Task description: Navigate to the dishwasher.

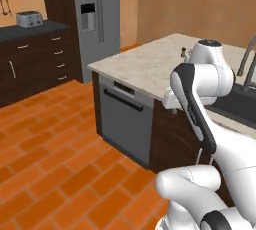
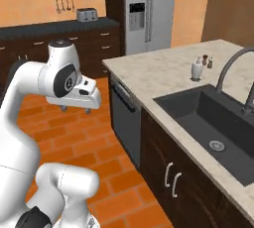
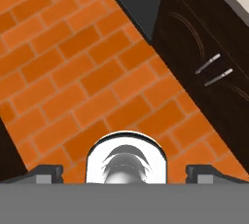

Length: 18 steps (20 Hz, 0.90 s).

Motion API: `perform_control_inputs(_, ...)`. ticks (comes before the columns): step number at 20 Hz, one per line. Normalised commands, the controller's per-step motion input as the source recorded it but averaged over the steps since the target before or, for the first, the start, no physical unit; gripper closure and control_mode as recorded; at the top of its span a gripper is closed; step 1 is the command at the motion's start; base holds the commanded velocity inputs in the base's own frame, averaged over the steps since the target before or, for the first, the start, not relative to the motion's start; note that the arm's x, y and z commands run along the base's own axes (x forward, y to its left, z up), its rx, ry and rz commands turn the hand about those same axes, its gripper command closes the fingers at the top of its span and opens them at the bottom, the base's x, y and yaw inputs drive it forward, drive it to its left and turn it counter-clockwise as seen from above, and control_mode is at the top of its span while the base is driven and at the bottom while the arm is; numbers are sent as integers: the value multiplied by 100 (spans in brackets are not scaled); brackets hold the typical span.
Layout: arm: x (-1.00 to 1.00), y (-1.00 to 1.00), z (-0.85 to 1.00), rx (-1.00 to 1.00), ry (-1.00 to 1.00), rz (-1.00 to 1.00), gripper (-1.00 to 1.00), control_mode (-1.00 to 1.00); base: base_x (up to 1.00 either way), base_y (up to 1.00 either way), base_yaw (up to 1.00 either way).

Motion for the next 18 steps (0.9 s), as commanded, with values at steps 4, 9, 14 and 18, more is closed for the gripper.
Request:
perform_control_inputs(4, 0, 0, 0, 0, 0, 0, -100, 100, 100, 66, -49)
perform_control_inputs(9, 0, 0, 0, 0, 0, 0, -100, 100, 97, 67, -49)
perform_control_inputs(14, 0, 0, 0, 0, 0, 0, -100, 100, 49, 73, -42)
perform_control_inputs(18, 0, 0, 0, 0, 0, 0, -100, 100, 24, 69, -38)
